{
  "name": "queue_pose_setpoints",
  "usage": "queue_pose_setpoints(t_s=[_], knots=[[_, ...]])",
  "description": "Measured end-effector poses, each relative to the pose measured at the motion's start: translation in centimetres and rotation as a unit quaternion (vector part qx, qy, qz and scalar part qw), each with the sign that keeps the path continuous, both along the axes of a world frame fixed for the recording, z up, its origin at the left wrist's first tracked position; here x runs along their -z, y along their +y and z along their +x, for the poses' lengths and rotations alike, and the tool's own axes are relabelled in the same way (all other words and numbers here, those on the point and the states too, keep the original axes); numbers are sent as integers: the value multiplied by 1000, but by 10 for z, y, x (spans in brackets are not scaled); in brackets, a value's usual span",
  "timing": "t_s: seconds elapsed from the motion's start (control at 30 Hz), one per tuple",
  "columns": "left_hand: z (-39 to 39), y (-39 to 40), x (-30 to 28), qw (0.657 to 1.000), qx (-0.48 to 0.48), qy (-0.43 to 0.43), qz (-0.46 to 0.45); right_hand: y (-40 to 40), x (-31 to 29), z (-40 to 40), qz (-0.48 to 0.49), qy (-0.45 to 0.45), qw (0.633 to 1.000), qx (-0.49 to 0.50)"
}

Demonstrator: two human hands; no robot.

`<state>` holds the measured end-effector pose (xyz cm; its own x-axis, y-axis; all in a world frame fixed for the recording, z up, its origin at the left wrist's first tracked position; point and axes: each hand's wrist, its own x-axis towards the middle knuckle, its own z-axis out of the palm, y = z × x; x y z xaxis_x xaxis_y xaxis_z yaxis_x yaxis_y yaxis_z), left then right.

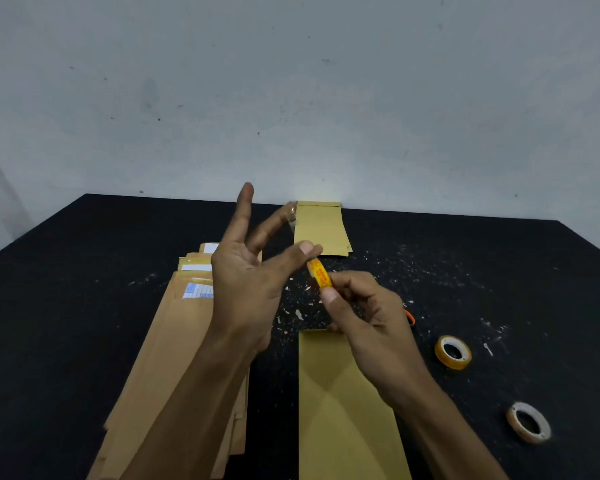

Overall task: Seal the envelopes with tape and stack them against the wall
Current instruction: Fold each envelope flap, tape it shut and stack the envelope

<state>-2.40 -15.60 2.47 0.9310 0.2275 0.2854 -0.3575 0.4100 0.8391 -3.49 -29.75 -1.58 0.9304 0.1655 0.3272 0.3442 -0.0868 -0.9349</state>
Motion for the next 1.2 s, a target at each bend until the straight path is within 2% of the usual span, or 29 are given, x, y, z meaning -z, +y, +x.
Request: queue_pose_setpoints(t_s=[0.17, 0.37, 0.5, 0.6, 0.77, 0.83, 0.9, 1.0, 1.07, 1.2], knots=[[-2, 1, 5, 995, -53, -25, 77, 1, 3, 0, -10, -1, 1000, -5], [2, 3, 2, 992, -90, -46, 69, 6, -2, -3, -33, 18, 999, 2], [-1, 4, 2, 986, -39, -59, 154, 2, -2, -3, -35, 11, 999, 20], [1, 2, 9, 977, -20, -64, 202, -4, 0, -4, -18, 39, 999, 14], [5, 0, 18, 976, -5, -42, 214, -19, -1, -7, -15, 95, 995, 1], [5, 2, 21, 976, 12, -29, 215, -30, 1, -1, -65, 78, 993, 56], [5, 3, 23, 975, 42, -12, 216, -44, 6, 12, -219, 35, 961, 166], [5, 2, 27, 974, 86, 14, 211, -54, 8, 30, -450, 53, 861, 233], [5, 0, 30, 971, 108, 25, 211, -53, 3, 36, -521, 102, 820, 215], [6, 0, 33, 965, 136, 32, 221, -48, -4, 39, -552, 134, 799, 199]])
